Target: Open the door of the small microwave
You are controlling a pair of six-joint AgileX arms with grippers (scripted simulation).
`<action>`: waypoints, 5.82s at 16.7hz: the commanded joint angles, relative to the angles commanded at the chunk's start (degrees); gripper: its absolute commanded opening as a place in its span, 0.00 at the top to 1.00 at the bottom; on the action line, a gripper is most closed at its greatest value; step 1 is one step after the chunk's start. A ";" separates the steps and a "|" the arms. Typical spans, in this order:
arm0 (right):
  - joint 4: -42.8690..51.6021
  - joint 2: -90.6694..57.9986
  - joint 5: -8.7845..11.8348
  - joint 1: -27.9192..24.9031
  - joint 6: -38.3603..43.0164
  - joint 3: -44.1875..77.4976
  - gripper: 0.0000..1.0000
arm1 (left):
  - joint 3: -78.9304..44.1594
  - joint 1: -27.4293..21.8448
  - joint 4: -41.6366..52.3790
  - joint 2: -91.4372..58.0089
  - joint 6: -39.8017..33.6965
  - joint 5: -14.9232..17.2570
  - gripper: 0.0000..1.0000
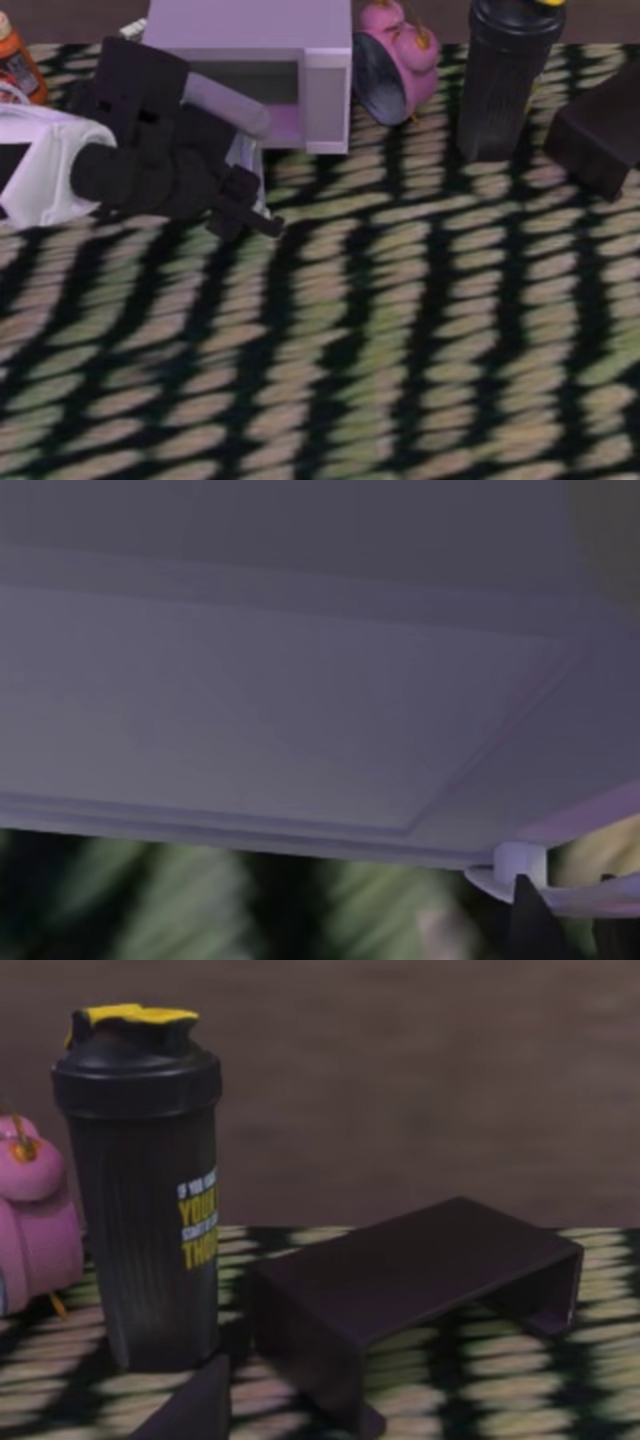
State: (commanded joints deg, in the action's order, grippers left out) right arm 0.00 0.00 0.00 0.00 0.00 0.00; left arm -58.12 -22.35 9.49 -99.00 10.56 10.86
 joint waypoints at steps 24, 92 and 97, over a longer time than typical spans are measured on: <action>0.00 0.00 0.00 0.00 0.00 0.00 0.00 | 0.87 1.59 0.76 0.86 3.53 2.82 1.00; 0.00 0.00 0.00 0.00 0.00 0.00 0.00 | 1.78 4.59 2.82 1.96 10.17 7.82 1.00; 0.00 0.00 0.00 0.00 0.00 0.00 0.00 | 1.78 4.59 2.82 1.96 10.17 7.82 1.00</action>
State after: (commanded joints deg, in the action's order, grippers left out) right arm 0.00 0.00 0.00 0.00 0.00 0.00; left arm -56.34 -17.76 12.31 -97.05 20.73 18.68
